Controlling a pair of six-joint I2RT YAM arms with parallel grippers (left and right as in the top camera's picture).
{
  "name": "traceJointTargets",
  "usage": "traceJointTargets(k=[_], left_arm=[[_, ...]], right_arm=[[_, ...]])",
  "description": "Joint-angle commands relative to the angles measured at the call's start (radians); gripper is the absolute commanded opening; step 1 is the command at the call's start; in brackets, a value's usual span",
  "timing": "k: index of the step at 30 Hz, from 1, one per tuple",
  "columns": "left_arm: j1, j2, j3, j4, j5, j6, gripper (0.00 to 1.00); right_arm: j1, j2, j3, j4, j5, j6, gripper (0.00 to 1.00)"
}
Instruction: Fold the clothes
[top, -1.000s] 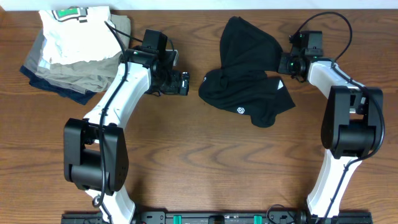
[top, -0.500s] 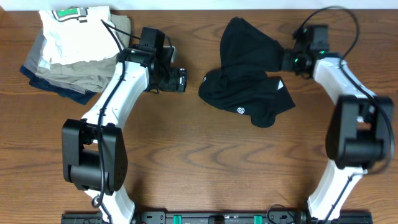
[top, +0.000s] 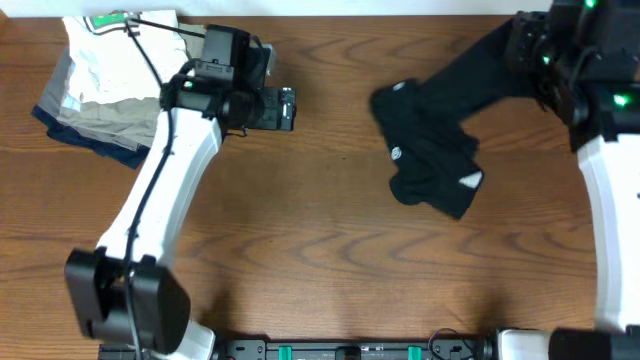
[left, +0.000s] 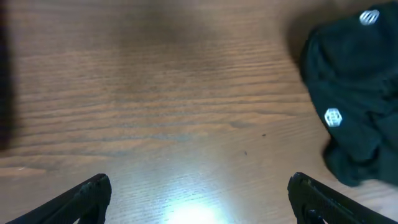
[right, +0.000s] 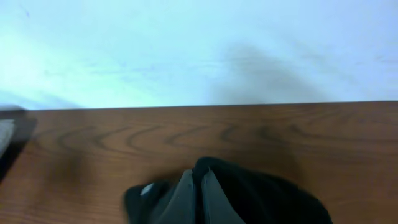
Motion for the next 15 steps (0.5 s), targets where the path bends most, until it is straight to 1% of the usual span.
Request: traceJointTargets(k=[1,5,8,12,15], left_arm=[[-0.001,-0.05,0.026,-0.018,-0.008,0.018,0.91],[-0.004,-0.074,0.026,-0.042,-0.008,0.021,0.92],[-0.02,-0.069,0.026,-0.048,-0.003,0.024,0.92],[-0.071,-0.04,0.026,-0.031,0.048,0.09,0.92],[-0.113,-0.01,0.026,0.002,0.061,0.093,0.93]], right_arm=[[-0.006,-0.082,0.005,-0.009,0.037,-0.016,0.01],[-0.006,-0.16,0.005,-0.012,0.071,-0.016,0.01],[-0.006,-0.194,0.005,-0.014,0.134,-0.018,0.01],[-0.006,-0.185,0.005,-0.04,0.136,-0.024,0.01],[-0.009,-0.164,0.005,-0.062,0.136,-0.024,0.01]])
